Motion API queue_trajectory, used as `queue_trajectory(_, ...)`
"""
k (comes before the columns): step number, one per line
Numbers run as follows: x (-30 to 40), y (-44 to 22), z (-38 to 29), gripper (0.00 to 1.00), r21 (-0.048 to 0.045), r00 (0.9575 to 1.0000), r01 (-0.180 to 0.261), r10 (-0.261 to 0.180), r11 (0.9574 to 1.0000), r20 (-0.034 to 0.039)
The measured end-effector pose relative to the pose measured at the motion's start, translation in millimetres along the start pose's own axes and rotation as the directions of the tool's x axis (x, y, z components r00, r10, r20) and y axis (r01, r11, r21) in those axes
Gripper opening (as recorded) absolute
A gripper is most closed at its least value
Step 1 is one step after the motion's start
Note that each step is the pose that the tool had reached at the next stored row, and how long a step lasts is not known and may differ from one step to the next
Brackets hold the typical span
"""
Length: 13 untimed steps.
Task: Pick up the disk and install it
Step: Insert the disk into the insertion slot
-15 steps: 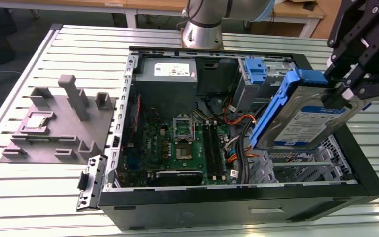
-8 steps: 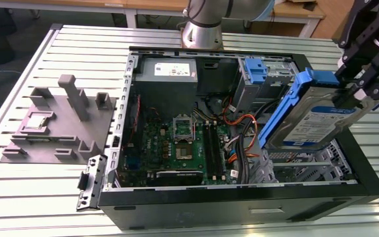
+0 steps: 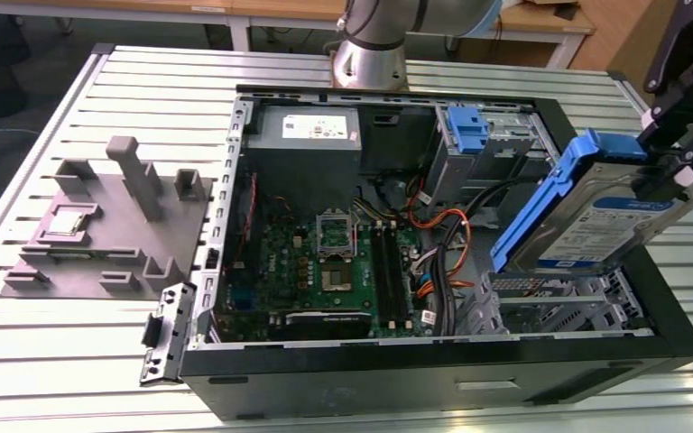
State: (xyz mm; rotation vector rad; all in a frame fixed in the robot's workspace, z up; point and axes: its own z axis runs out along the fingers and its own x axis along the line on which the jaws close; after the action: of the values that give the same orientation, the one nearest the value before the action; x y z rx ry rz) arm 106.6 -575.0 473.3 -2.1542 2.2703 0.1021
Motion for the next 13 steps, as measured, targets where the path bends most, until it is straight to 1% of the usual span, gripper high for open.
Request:
queue_trajectory(3,0.0,-3.6,2.4,0.35,-0.0006,0.9999,0.012,-0.012,0.9999,-0.0004)
queue_trajectory(7,-0.3,-10.2,4.7,0.35,-0.0009,0.9999,0.017,-0.017,0.9999,-0.0007)
queue_trajectory(13,0.0,-11.0,8.7,0.35,-0.001,0.9998,0.019,-0.019,0.9998,-0.0007)
